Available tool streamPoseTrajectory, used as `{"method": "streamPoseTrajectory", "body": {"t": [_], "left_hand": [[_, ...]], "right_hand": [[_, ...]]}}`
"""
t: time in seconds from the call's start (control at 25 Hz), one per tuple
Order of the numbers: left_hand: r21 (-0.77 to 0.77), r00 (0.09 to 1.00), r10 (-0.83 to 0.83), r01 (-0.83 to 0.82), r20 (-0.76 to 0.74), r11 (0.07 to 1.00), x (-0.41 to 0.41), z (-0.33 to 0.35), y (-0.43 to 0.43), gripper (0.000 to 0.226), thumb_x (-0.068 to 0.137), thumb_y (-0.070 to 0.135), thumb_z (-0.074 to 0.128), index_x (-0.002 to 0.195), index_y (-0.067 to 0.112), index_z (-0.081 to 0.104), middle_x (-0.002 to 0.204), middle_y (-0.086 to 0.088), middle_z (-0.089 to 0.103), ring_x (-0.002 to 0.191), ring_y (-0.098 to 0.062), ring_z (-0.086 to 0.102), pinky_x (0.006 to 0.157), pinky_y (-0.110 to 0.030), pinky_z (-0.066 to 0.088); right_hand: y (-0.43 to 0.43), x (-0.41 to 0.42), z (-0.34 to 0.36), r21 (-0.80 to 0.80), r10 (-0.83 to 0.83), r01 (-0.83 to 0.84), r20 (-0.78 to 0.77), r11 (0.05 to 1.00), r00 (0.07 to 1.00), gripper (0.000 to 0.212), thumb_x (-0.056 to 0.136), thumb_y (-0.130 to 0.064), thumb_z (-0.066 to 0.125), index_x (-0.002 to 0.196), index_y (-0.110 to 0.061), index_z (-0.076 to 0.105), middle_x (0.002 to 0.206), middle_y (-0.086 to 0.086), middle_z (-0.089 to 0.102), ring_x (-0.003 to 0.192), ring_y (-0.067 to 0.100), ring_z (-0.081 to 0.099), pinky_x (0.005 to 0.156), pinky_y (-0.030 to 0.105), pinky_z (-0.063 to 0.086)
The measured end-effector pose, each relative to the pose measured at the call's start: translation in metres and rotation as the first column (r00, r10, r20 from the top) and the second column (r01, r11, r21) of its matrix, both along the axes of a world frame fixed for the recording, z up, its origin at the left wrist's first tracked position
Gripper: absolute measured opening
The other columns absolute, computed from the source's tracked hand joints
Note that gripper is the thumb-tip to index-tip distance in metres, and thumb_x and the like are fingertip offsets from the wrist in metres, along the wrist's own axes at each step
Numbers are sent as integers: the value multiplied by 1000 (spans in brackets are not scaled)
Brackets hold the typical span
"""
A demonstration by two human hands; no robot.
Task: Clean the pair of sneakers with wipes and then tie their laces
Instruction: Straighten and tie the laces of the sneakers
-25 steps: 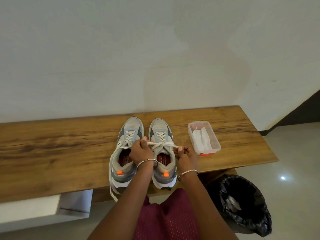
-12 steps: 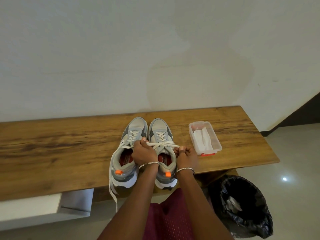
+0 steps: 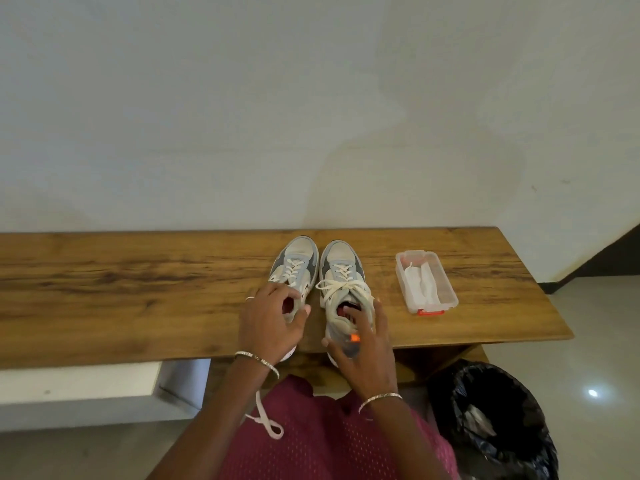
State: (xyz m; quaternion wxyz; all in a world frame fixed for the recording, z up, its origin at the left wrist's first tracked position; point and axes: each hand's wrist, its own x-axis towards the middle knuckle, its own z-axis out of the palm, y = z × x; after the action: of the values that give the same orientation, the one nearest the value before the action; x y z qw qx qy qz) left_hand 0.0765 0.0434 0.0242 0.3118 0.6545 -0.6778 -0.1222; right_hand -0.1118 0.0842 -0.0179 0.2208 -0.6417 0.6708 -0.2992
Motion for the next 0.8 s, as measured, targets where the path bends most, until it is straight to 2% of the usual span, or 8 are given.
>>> {"method": "streamPoseTrajectory", "body": {"t": [0.04,0.12,0.2,0.28,0.4,0.6,0.72,0.8], "left_hand": [[62,994,21,-28,111,998,10,-4,5,31,73,51,67,96,31,71,117,7,64,109,-24,59,82,-38,51],[210,970,19,-71,241,975,22,-13,15,42,74,58,69,106,31,69,141,0,49,127,-28,49,91,-44,47],[265,975,2,-62,220,962,26,-22,23,43,81,52,70,114,25,67,151,-8,40,131,-32,48,94,-44,47],[246,993,23,-52,119,968,23,-27,25,36,87,39,70,115,16,66,145,-13,47,117,-37,58,86,-42,50],[172,998,60,-65,32,983,13,-31,28,24,90,31,69,105,12,69,120,-12,62,91,-32,64,73,-36,48],[142,998,60,-57,-15,988,-13,-35,42,30,90,45,66,104,20,71,121,-8,60,95,-28,62,78,-33,47],[157,993,75,-59,-94,986,-16,-26,45,58,86,72,49,114,25,67,114,2,63,94,-19,63,76,-34,52],[108,978,101,-82,-182,991,-6,-20,33,48,95,64,44,109,24,67,98,5,70,87,-15,66,68,-30,50]], "right_hand": [[2,2,-1,47,-9,11,-41,999,999,50,83,-50,72,126,-38,50,159,-1,18,134,14,37,86,30,50],[-1,2,-1,62,-31,38,-114,997,993,36,86,-40,71,115,-31,52,155,0,29,118,20,54,71,29,48],[-7,-4,1,77,-49,61,-152,995,987,32,87,-40,70,108,-26,50,145,-1,42,102,21,61,66,30,47],[-14,-13,4,95,-75,89,-143,992,987,33,86,-36,70,109,-22,51,136,1,49,97,22,61,69,34,51],[-21,-26,6,120,-61,84,-186,989,981,35,84,-29,73,110,-17,53,131,4,52,98,25,60,73,35,50],[-23,-33,17,151,-86,141,-322,978,943,37,81,-27,73,111,-17,54,127,5,56,104,27,60,78,38,51],[-29,-7,34,-109,-161,133,-327,985,931,32,79,-22,72,108,-17,60,113,3,63,106,23,59,84,38,52],[-45,16,41,-182,-25,-17,-229,983,973,14,87,-17,65,100,-15,67,101,2,68,95,20,62,80,30,48]]}}
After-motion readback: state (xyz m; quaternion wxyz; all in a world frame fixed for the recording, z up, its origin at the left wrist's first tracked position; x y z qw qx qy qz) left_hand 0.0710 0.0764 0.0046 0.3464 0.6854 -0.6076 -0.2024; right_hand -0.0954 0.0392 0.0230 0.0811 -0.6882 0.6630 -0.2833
